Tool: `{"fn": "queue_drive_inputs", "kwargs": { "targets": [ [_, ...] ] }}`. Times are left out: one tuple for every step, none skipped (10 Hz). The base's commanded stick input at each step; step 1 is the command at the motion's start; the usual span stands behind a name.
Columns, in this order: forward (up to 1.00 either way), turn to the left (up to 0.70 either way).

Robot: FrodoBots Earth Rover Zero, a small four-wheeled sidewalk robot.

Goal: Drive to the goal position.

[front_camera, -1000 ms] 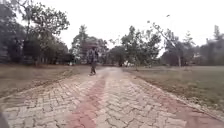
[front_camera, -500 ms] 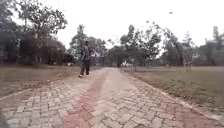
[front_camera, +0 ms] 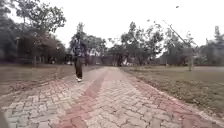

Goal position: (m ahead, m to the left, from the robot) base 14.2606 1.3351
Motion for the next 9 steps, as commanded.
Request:
{"fn": "queue_drive_inputs", "kwargs": {
  "targets": [
    [0.70,0.02],
    [0.70,0.02],
    [0.70,0.02],
    [0.70,0.02],
    [0.70,0.02],
    [0.70,0.02],
    [0.70,0.02],
    [0.70,0.01],
    [0.70,0.00]
  ]
}}
